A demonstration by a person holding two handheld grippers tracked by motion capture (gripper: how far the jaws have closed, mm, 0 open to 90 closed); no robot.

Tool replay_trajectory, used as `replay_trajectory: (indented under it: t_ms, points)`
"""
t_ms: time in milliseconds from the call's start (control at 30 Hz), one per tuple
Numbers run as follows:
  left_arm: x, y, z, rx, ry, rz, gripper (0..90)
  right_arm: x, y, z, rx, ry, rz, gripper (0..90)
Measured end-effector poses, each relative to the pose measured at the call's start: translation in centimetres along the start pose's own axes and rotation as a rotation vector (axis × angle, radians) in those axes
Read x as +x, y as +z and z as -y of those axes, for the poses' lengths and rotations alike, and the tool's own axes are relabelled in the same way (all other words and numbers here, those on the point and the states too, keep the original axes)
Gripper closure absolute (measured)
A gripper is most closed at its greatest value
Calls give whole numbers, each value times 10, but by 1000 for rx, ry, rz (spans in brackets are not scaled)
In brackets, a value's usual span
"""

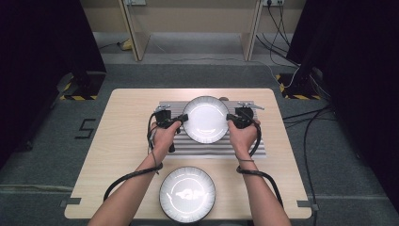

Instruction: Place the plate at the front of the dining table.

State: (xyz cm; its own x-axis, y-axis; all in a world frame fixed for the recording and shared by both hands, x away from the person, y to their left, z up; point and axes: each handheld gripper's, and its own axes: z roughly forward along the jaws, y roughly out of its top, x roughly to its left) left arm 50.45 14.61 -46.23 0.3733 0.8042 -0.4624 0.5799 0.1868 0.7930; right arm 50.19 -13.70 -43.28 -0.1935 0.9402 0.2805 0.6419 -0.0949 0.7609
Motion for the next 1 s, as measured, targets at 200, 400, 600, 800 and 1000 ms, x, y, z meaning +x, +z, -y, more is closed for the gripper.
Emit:
replay_trajectory:
  t_ms: [200,400,600,800,1000]
  points:
    - [1,1,1,1,-4,-6,834,0,3,1,8,7,1,851]
    - [4,1,2,4,-16,-10,834,0,6,2,11,9,-2,853]
    - [4,3,2,7,-20,-11,834,0,7,1,15,8,2,853]
    - [4,5,1,12,-23,-11,835,-1,8,1,16,13,4,855]
    - [5,7,0,9,-31,-6,836,-3,9,1,16,19,4,855]
